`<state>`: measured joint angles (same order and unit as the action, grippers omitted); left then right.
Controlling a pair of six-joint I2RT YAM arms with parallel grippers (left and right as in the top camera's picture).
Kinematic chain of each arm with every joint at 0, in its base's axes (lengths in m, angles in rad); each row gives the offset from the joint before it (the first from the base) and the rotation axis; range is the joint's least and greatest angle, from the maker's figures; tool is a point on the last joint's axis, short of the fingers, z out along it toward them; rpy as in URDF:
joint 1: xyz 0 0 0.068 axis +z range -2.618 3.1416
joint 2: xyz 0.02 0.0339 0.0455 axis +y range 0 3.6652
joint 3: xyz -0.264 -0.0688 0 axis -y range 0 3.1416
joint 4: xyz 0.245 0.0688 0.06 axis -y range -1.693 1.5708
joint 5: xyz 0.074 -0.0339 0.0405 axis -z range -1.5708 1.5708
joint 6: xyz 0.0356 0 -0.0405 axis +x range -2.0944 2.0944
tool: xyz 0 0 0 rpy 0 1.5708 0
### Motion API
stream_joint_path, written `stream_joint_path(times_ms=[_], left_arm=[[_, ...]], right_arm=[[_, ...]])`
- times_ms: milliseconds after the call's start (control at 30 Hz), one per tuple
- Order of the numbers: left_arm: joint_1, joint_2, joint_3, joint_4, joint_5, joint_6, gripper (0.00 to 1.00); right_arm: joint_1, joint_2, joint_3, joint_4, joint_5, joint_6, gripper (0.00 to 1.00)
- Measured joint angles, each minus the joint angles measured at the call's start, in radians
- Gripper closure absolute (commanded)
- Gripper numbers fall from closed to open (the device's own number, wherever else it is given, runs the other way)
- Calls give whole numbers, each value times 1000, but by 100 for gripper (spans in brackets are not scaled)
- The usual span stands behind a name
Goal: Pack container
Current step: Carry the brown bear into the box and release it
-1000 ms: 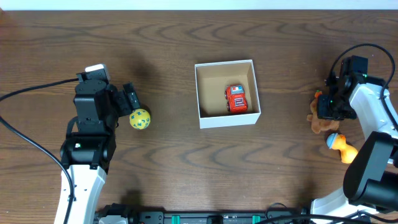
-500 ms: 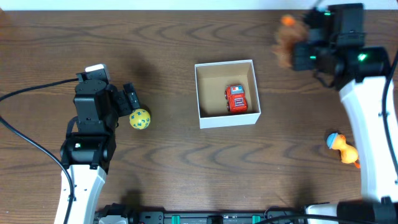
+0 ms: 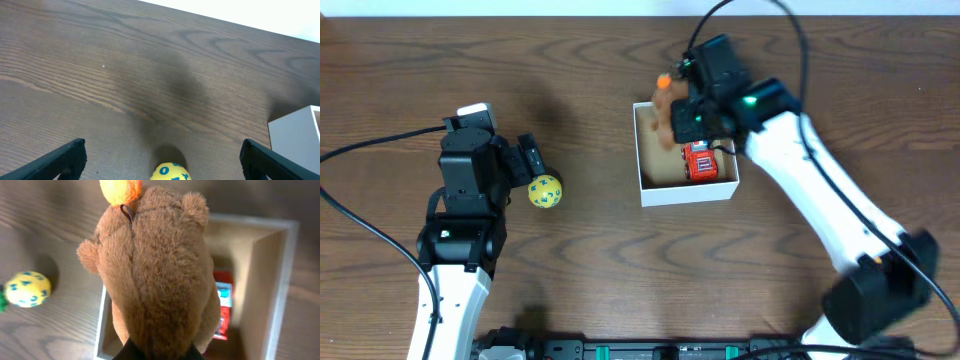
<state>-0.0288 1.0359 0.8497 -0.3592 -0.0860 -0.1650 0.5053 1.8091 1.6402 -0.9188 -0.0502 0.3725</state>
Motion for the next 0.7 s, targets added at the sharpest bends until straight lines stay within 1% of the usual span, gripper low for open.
stream_joint_path(times_ms=[167, 233, 267, 300, 333, 367, 433, 467, 500, 567, 700], left_arm=[[0, 0, 0, 0, 0, 0, 2], [0, 0, 0, 0, 0, 0, 2], [0, 0, 0, 0, 0, 0, 2], [0, 0, 0, 0, 0, 0, 2], [0, 0, 0, 0, 0, 0, 2], [0, 0, 0, 0, 0, 0, 2], [0, 0, 0, 0, 0, 0, 2], [0, 0, 0, 0, 0, 0, 2], [0, 0, 0, 0, 0, 0, 2], [0, 0, 0, 0, 0, 0, 2], [0, 0, 0, 0, 0, 0, 2]], right_arm=[[3, 112, -2, 12, -15, 30, 99], [3, 146, -3, 31, -23, 37, 96], [3, 160, -3, 39, -24, 38, 91], [3, 174, -4, 49, -27, 38, 79], [3, 184, -4, 57, -27, 42, 62], [3, 193, -5, 66, -29, 36, 53], [3, 201, -7, 79, -30, 30, 37], [3, 201, -8, 89, -31, 18, 25], [3, 201, -8, 101, -31, 12, 16], [3, 201, -7, 117, -32, -6, 11], [-2, 199, 2, 85, -32, -35, 8]])
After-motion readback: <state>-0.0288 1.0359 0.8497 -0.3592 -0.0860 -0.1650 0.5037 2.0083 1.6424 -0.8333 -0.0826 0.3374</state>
